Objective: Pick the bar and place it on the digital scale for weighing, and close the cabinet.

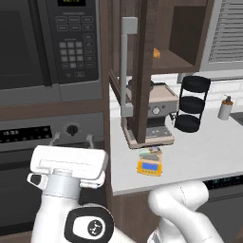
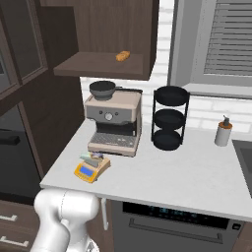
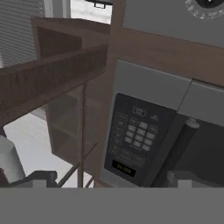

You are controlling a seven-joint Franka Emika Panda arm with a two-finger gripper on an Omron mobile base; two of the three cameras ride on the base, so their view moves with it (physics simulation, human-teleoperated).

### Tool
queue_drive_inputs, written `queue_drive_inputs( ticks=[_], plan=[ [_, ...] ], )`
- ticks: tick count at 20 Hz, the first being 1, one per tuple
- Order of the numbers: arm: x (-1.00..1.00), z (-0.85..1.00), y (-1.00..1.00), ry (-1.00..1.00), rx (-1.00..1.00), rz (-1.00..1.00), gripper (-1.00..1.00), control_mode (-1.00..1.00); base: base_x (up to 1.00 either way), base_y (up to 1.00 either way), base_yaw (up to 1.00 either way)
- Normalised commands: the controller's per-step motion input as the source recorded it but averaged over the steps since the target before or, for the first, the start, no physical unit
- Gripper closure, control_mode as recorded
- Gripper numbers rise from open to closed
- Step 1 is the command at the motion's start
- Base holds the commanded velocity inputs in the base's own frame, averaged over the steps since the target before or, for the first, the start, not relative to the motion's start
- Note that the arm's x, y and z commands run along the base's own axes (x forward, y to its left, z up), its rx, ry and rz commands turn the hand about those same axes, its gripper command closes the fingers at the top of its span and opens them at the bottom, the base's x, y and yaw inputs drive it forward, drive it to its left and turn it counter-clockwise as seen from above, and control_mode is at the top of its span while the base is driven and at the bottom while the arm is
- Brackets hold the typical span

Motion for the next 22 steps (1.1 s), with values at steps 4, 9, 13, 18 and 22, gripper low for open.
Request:
queue_drive_inputs(
  ticks=[4, 9, 13, 18, 22],
  plan=[
    [0.32, -0.01, 0.0, -0.08, 0.08, 0.0, -1.0, -1.0, 0.0, 0.0, 0.0],
    [0.47, -0.07, -0.09, -0.13, 0.05, 0.0, -1.0, -1.0, 0.0, 0.0, 0.0],
    [0.51, -0.03, -0.11, -0.05, 0.08, 0.0, -1.0, -1.0, 0.0, 0.0, 0.0],
    [0.34, 0.0, -0.19, -0.02, 0.08, 0.0, -1.0, -1.0, 0.0, 0.0, 0.0],
    [0.38, -0.01, -0.05, 0.0, 0.06, 0.0, -1.0, -1.0, 0.0, 0.0, 0.0]
  ],
)
